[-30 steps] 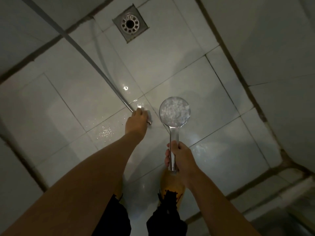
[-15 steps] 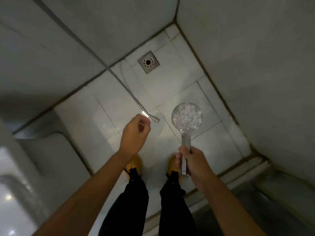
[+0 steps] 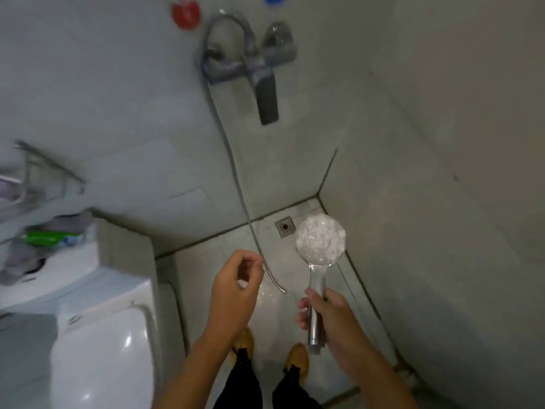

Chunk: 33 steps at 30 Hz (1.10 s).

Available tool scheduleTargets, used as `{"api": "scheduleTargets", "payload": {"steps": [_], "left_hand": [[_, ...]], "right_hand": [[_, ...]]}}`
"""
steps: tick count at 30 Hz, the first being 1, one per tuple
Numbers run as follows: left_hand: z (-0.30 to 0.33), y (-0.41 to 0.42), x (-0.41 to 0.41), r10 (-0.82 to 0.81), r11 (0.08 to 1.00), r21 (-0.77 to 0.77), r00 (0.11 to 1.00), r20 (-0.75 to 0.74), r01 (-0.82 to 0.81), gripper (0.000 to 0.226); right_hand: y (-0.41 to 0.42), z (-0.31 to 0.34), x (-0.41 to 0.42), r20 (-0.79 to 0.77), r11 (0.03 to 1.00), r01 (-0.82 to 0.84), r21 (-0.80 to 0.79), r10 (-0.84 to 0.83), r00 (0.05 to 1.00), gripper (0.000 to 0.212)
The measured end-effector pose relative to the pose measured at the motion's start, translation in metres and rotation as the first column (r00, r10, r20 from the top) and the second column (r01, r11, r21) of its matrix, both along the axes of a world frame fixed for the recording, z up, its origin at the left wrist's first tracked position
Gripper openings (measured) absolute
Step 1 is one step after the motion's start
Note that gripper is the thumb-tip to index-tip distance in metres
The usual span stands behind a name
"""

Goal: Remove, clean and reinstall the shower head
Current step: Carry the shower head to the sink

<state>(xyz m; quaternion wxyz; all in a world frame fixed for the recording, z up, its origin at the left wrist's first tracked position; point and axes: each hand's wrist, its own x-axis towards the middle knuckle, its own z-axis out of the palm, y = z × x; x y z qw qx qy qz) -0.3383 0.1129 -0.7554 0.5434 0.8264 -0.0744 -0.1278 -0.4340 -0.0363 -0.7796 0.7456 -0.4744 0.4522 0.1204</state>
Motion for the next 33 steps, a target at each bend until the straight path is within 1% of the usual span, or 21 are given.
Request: {"api": "scheduleTargets", "payload": {"steps": [3,6,10,13,17,20,24,27,29,33], "left_hand": [[0.046,0.030,-0.020,0.100,0.994,-0.036,0.994,0.051,-0.098,0.008],[0.077,0.071,-0.054,0.222,0.974,-0.052,0.974,0.049,-0.220,0.010],[0.093,0.136,-0.111,0.383,0.923,-0.053,0.924,0.014,-0.382,0.008],[0.093,0.186,-0.147,0.500,0.866,-0.031,0.866,-0.001,-0.500,0.015],[0.089,0.234,-0.185,0.661,0.741,-0.085,0.746,-0.074,-0.666,0.014],[0.084,0.264,-0.202,0.730,0.660,-0.108,0.668,-0.145,-0.744,0.014],[0.084,0.311,-0.206,0.821,0.534,-0.137,0.551,-0.152,-0.834,0.013],[0.083,0.341,-0.209,0.873,0.446,-0.151,0.466,-0.146,-0.882,0.012],[0.082,0.353,-0.214,0.902,0.381,-0.153,0.403,-0.156,-0.912,0.011],[0.081,0.367,-0.230,0.941,0.211,-0.165,0.246,-0.232,-0.963,0.013]], "right_hand": [[0.017,0.042,-0.004,0.048,0.996,-0.073,-0.045,0.076,0.996,0.016],[0.040,0.070,-0.009,0.076,0.980,-0.186,-0.070,0.191,0.979,0.017],[0.077,0.094,-0.013,0.140,0.941,-0.318,-0.118,0.333,0.932,0.018],[0.108,0.102,-0.010,0.159,0.909,-0.393,-0.141,0.412,0.897,0.017],[0.155,0.103,-0.004,0.162,0.861,-0.490,-0.141,0.508,0.846,0.014],[0.196,0.105,0.000,0.169,0.824,-0.555,-0.114,0.567,0.806,0.013],[0.255,0.106,0.009,0.170,0.755,-0.651,-0.079,0.654,0.737,0.010],[0.303,0.103,0.015,0.174,0.666,-0.741,-0.091,0.743,0.646,0.011],[0.332,0.102,0.015,0.160,0.583,-0.804,-0.117,0.810,0.564,0.013],[0.382,0.103,0.009,0.113,0.417,-0.901,-0.122,0.907,0.405,0.021]]}}
